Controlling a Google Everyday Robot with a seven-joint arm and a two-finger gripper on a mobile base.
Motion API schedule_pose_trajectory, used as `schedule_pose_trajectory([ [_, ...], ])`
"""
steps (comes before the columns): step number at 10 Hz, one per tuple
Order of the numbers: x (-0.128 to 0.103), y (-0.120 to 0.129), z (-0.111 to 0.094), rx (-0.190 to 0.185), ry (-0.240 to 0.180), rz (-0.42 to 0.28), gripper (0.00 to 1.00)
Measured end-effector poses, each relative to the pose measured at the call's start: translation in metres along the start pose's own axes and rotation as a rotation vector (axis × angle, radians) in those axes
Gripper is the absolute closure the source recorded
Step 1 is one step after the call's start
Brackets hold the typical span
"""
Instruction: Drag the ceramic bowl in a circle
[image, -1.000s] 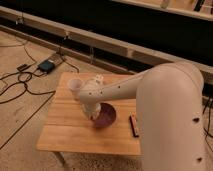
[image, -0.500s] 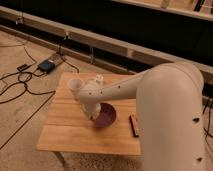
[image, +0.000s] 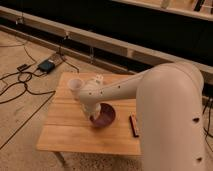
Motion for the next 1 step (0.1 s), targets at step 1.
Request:
schedule_pose_trajectory([
  [1,0.0,0.0,0.0,0.0,0.0,0.0,0.2],
])
